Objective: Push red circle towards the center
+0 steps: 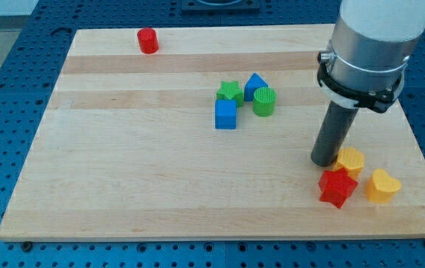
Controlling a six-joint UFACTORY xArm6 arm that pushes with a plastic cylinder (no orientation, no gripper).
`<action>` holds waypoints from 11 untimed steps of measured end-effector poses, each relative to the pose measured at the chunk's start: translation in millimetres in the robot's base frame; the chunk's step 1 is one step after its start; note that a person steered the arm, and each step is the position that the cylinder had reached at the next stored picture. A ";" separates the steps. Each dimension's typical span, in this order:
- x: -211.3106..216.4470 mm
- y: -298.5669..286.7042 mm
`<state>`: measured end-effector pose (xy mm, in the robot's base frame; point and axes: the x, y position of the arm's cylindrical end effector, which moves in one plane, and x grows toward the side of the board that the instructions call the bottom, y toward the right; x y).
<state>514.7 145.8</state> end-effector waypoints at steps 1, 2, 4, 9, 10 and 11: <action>-11.0 -6.9; -9.8 -35.8; -1.7 -234.0; -323.1 -362.3; -313.0 -346.8; -313.0 -372.2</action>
<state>201.7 -226.4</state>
